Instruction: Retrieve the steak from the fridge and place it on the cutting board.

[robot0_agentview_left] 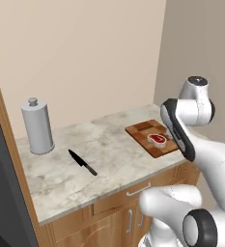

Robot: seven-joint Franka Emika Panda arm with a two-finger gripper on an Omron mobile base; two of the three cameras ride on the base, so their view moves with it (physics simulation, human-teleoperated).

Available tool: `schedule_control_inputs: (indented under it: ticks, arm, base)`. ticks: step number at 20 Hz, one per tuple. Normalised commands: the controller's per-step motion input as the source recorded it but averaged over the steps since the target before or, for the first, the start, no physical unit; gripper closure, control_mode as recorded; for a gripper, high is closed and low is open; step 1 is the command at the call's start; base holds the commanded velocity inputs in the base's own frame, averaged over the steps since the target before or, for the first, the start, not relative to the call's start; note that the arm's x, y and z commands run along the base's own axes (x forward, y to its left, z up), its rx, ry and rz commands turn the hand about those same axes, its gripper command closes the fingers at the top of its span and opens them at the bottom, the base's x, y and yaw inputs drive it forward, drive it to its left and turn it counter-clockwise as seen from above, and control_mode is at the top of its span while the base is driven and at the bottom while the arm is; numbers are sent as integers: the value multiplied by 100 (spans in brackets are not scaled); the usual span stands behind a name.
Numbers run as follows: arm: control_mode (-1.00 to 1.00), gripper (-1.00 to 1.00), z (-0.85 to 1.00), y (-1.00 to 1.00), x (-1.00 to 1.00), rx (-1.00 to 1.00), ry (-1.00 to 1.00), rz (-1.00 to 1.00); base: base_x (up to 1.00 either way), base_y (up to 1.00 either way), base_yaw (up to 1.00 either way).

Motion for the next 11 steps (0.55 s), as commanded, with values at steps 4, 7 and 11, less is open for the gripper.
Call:
schedule_control_inputs:
  ticks: [4, 7, 11]
  arm:
    - [-100, -100, 7, -18, -54, 5, -46, -1]
    - [-100, -100, 0, -10, 0, 3, 0, 4]
    - [-100, -100, 0, 55, -86, -23, -49, 11]
  base:
    - [0, 0, 0]
    - [0, 0, 0]
    - [0, 0, 0]
